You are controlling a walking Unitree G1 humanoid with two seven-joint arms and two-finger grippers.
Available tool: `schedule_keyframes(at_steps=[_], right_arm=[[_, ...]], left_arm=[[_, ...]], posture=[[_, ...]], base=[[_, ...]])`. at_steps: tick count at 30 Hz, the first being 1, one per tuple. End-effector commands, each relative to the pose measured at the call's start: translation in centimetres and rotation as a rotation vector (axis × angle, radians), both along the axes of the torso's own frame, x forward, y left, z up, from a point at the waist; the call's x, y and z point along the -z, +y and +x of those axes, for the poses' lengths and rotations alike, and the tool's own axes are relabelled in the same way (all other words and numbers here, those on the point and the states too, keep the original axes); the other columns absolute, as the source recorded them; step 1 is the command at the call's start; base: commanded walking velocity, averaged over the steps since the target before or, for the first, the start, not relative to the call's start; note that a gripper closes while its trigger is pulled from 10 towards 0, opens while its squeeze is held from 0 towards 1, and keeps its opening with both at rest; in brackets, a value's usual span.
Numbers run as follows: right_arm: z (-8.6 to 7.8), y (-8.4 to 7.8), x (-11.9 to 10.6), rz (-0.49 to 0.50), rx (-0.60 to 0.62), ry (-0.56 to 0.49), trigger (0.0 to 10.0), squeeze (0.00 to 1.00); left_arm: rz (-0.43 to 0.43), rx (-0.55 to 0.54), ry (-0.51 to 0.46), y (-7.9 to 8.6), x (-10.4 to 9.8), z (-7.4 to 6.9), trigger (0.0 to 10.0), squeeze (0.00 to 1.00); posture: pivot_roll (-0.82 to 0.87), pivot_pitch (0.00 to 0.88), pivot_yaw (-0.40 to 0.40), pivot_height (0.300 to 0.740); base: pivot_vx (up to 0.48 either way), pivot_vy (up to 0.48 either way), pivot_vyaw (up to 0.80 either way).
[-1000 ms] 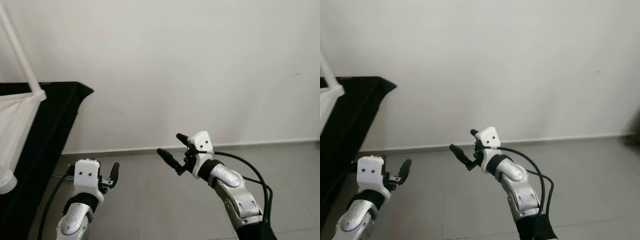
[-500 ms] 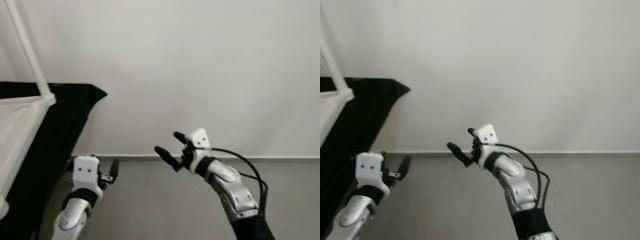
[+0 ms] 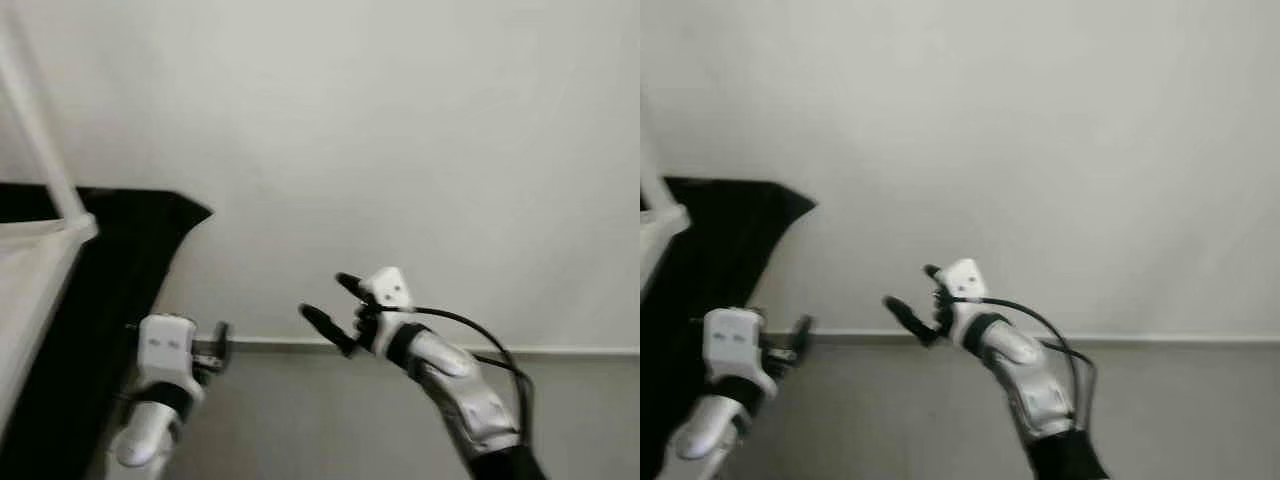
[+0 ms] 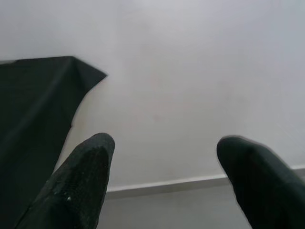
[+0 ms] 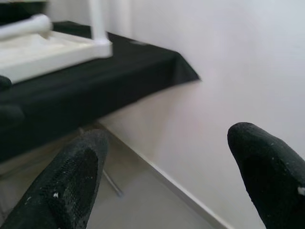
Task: Building children table
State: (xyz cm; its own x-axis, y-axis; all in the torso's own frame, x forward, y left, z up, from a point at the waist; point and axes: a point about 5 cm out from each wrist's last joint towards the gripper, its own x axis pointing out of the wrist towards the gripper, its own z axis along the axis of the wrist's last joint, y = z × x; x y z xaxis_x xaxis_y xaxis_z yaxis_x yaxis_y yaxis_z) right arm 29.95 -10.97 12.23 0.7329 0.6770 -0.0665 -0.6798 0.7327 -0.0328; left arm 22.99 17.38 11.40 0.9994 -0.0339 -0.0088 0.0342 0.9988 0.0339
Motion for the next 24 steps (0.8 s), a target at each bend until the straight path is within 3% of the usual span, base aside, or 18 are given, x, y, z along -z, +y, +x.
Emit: schedule_keyframes(at_steps=[1,4,14,19,24], right_arm=[[0.07,0.98,-0.73,0.014,-0.034,-0.026,10.0,0.00],[0.11,0.95,-0.77,0.015,-0.035,-0.025,10.0,0.00],[0.18,0.91,-0.67,0.010,-0.043,-0.017,10.0,0.00],[0.11,0.96,-0.61,0.009,-0.048,-0.018,10.0,0.00],[0.01,1.03,-0.57,0.004,-0.053,-0.020,10.0,0.00]], left_arm=[[0.013,-0.027,0.013,0.77,0.17,-0.15,10.0,0.00],[0.011,-0.032,0.014,0.80,0.12,-0.17,10.0,0.00],[0.031,-0.017,0.009,0.54,-0.06,0.01,10.0,0.00],[0.034,0.008,0.012,0.27,-0.01,0.19,10.0,0.00],[0.015,-0.013,-0.003,0.48,-0.09,0.05,10.0,0.00]], posture=[[-0.26,0.013,-0.063,0.740],[-0.26,0.016,-0.065,0.740],[-0.26,0.009,-0.068,0.740],[-0.26,0.005,-0.062,0.740],[-0.27,0.004,-0.059,0.740]], base=[[0.341,0.000,0.80],[0.337,0.000,0.80],[0.000,0.000,0.80],[0.000,-0.455,0.80],[0.000,0.000,0.80]])
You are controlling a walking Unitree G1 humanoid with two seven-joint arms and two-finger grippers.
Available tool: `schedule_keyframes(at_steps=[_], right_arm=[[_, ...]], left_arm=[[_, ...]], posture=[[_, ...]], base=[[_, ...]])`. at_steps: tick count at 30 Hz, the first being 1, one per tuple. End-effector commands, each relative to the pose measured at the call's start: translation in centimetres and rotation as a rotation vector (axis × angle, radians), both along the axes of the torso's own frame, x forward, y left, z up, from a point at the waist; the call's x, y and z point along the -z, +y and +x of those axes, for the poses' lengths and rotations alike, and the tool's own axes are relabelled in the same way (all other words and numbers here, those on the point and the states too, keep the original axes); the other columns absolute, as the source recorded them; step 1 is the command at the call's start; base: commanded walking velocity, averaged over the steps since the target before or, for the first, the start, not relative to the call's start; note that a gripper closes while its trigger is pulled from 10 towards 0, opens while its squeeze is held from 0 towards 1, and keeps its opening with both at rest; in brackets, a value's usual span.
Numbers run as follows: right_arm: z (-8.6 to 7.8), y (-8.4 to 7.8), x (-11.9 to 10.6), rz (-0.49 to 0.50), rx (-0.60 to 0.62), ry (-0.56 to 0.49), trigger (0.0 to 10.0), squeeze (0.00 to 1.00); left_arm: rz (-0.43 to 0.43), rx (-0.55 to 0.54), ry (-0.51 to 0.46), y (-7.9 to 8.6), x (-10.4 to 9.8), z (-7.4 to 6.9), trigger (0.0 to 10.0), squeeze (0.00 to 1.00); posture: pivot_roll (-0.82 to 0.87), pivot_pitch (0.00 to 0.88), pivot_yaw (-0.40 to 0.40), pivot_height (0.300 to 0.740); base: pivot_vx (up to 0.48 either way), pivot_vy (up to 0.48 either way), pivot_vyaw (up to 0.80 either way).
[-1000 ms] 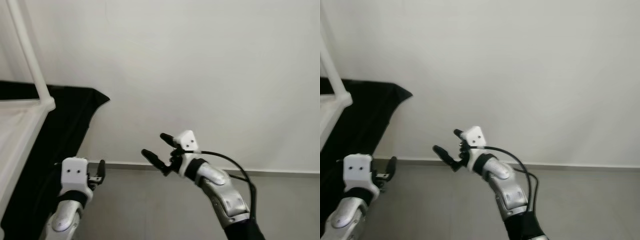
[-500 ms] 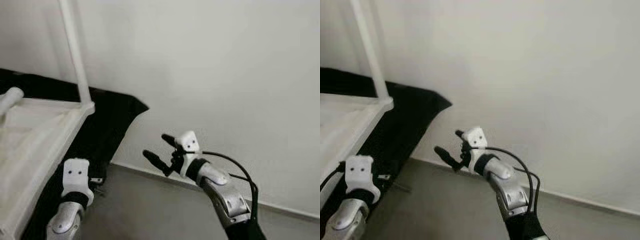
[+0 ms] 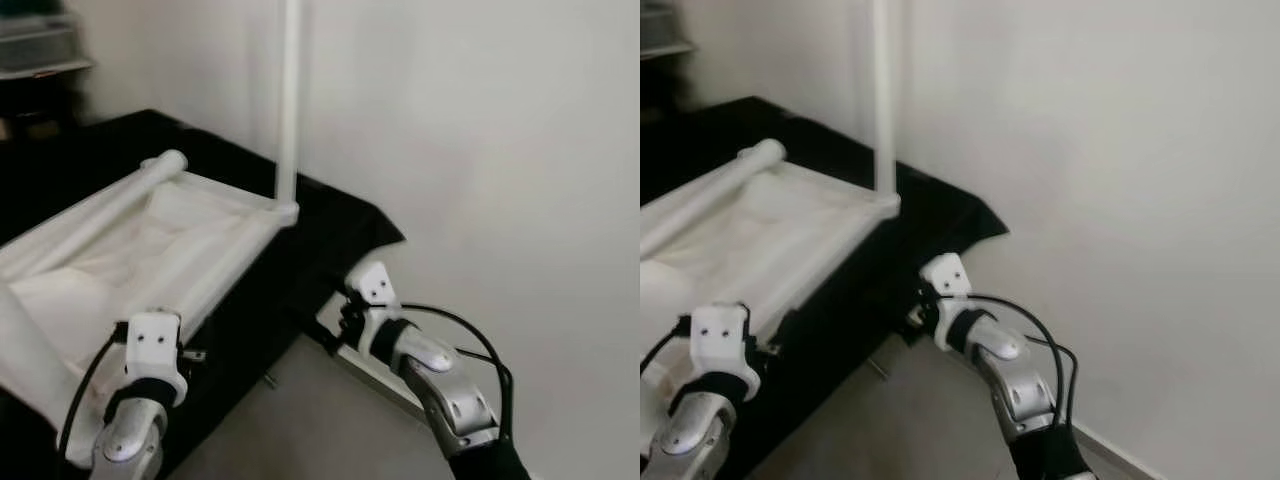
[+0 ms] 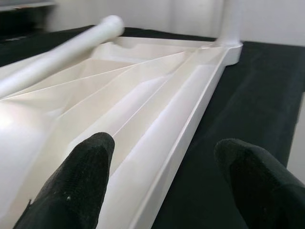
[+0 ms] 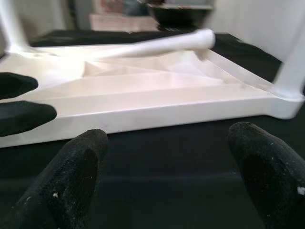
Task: Building children table
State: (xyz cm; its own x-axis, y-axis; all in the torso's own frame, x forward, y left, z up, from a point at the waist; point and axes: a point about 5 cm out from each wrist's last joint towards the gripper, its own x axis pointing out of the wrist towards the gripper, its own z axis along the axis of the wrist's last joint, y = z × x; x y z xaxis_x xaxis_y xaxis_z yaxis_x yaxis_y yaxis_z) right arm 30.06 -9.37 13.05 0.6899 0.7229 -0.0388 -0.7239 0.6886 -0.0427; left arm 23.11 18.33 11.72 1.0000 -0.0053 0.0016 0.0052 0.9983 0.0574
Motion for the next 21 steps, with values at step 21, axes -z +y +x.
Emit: schedule_keyframes(at_steps=[21], right_arm=[[-0.3,-0.3,0.2,-0.034,-0.036,-0.007,10.0,0.00]], left_arm=[[0.140,0.204,0.009,-1.9,-0.2,0.1,10.0,0.00]], posture=[[-0.27,0.001,-0.055,0.740]], base=[[0.000,0.000,0.80]])
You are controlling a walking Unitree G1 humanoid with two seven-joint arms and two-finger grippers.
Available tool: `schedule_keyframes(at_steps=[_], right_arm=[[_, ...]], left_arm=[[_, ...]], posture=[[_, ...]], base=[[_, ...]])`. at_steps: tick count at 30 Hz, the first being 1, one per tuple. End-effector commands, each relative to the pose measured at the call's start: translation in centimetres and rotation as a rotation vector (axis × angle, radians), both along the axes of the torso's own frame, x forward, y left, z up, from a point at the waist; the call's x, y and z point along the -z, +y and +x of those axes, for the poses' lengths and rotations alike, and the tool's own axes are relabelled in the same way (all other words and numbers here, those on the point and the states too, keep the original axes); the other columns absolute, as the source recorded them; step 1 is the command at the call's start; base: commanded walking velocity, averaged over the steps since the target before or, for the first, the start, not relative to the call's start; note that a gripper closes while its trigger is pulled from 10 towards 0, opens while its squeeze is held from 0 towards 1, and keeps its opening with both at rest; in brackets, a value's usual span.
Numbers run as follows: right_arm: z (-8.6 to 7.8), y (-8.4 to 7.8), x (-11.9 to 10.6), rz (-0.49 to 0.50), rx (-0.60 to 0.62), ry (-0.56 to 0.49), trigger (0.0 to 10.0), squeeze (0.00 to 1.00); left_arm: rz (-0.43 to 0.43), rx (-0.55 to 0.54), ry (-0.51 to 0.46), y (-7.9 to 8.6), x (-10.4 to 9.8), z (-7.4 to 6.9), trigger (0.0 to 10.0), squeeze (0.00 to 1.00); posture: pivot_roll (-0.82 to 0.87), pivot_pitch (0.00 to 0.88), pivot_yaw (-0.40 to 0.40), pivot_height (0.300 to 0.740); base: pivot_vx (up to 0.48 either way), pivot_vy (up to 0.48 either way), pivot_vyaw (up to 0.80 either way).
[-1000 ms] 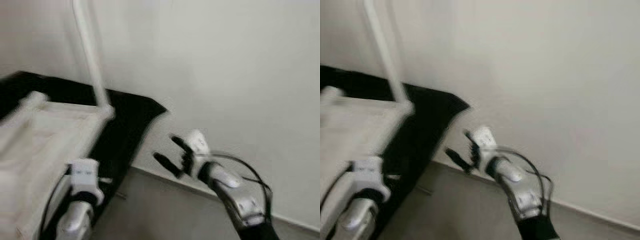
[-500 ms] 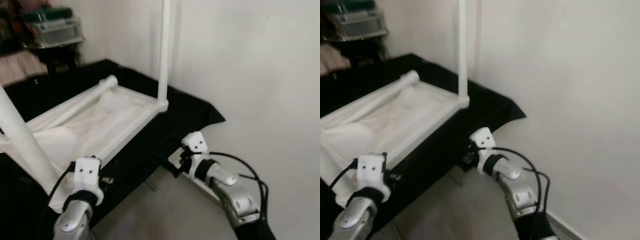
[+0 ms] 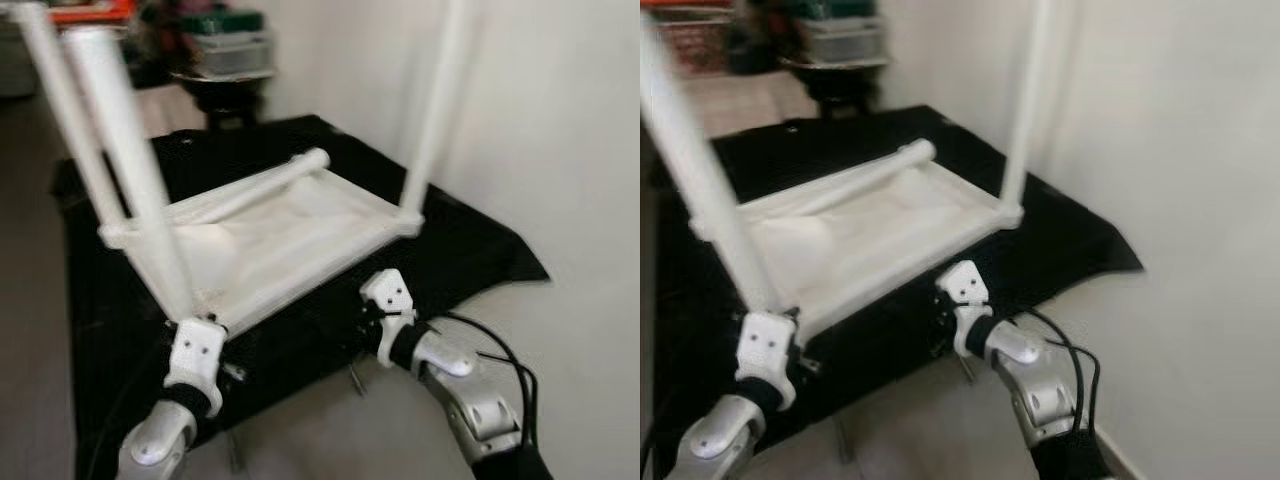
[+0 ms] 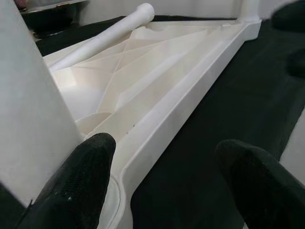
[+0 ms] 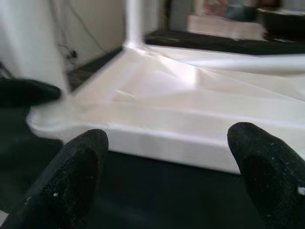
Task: Building children table
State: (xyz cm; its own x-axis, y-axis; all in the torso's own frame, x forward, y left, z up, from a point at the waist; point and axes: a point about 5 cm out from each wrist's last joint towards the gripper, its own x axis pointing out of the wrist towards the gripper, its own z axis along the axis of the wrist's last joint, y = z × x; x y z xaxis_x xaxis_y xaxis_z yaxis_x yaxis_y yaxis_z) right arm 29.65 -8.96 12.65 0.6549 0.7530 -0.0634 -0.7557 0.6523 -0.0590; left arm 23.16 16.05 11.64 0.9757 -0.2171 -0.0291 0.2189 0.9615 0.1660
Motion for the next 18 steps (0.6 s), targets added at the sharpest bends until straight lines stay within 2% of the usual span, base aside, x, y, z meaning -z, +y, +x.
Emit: schedule_keyframes(at_steps=[1,8,11,18], right_arm=[[0.0,-0.6,-0.2,-0.006,0.007,-0.012,10.0,0.00],[-0.2,-0.5,-0.3,-0.026,-0.033,-0.022,10.0,0.00],[-0.1,-0.1,-0.8,-0.061,-0.092,-0.047,10.0,0.00],[1.2,0.1,-1.7,-0.151,-0.117,-0.102,10.0,0.00]], left_arm=[[0.029,-0.010,-0.013,0.4,-0.2,0.1,10.0,0.00],[0.053,-0.034,-0.025,0.6,-0.4,0.0,10.0,0.00],[0.077,-0.065,-0.021,0.8,-0.4,-0.1,10.0,0.00],[0.098,-0.110,-0.031,1.1,-0.5,-0.1,10.0,0.00]], posture=[[-0.27,0.001,-0.055,0.740],[-0.26,0.006,-0.060,0.740],[-0.25,0.012,-0.065,0.740],[-0.24,0.008,-0.076,0.740]], base=[[0.000,0.000,0.80],[0.000,0.000,0.80],[0.000,0.000,0.80],[0.000,0.000,0.80]])
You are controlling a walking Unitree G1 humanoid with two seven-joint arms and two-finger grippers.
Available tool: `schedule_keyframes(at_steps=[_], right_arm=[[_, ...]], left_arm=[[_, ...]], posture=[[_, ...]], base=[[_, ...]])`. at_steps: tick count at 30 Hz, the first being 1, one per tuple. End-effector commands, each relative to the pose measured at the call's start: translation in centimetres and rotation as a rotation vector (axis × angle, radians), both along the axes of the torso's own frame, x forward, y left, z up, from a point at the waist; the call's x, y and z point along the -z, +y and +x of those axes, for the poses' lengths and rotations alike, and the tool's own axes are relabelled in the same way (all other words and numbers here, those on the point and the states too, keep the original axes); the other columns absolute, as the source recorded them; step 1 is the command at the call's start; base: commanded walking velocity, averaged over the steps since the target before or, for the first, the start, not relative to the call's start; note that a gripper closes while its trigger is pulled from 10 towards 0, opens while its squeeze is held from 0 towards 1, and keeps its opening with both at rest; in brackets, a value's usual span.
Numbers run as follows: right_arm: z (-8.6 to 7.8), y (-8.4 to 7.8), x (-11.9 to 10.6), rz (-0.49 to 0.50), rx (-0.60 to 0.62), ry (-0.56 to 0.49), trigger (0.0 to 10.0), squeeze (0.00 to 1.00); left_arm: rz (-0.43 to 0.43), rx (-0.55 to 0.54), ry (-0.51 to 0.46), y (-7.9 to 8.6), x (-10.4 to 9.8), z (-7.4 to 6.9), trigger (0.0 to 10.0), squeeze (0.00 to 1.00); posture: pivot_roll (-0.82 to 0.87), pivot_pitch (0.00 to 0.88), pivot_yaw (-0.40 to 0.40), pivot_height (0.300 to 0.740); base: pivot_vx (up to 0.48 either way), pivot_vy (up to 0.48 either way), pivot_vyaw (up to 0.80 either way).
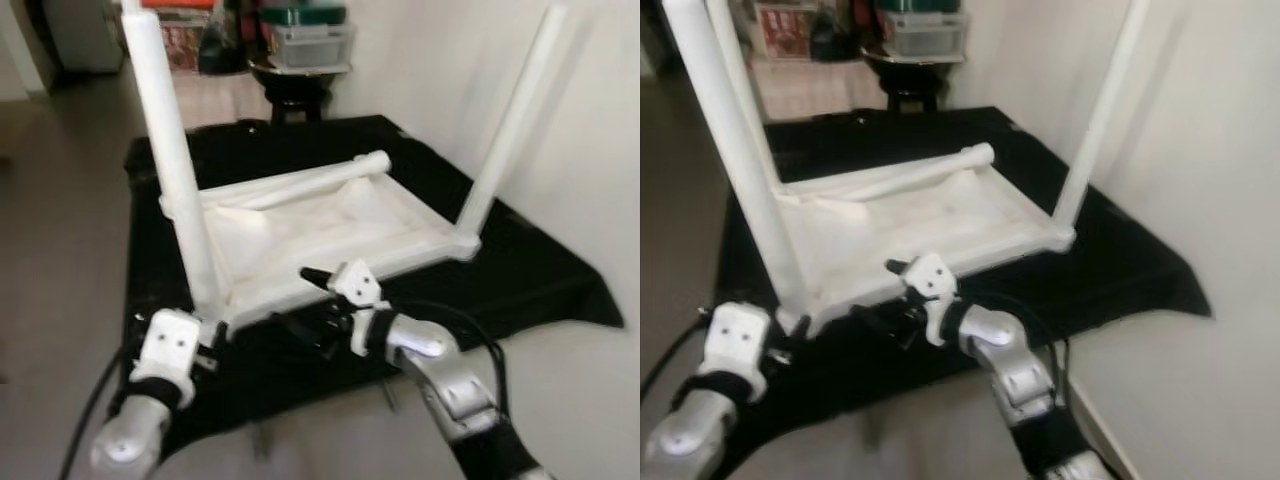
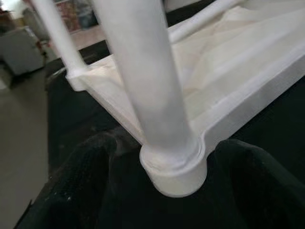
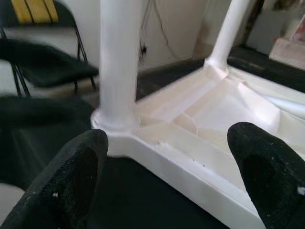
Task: Building children table
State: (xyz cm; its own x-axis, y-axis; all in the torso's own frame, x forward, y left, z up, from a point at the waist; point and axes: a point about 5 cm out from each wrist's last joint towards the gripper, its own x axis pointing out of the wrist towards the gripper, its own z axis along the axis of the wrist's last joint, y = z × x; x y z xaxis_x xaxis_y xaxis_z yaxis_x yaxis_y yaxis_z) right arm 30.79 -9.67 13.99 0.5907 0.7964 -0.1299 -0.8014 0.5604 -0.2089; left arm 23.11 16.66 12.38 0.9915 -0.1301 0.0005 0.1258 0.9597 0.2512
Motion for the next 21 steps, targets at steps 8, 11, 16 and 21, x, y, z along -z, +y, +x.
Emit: schedule_keyframes(at_steps=[8,11,16,21], right_arm=[[2.9,-1.0,-0.8,-0.223,0.070,-0.083,10.0,0.00],[4.7,-2.4,-1.0,-0.364,0.172,-0.085,10.0,0.00],[6.2,-3.8,-2.2,-0.441,0.214,-0.041,10.0,0.00],[6.9,-6.0,-3.4,-0.544,0.171,0.013,10.0,0.00]], left_arm=[[-0.009,0.102,0.043,-1.2,0.2,-0.6,10.0,0.00],[-0.047,0.236,0.071,-2.9,-0.1,-1.2,10.0,0.00],[-0.062,0.366,0.100,-4.6,-0.1,-1.8,10.0,0.00],[-0.085,0.404,0.115,-5.0,0.0,-2.3,10.0,0.00]], posture=[[-0.23,0.004,-0.090,0.740],[-0.23,0.004,-0.093,0.740],[-0.22,0.006,-0.101,0.740],[-0.22,0.011,-0.101,0.740]], base=[[0.000,0.000,0.60],[0.000,0.000,0.00],[0.000,0.000,0.00],[0.000,0.000,0.00]])
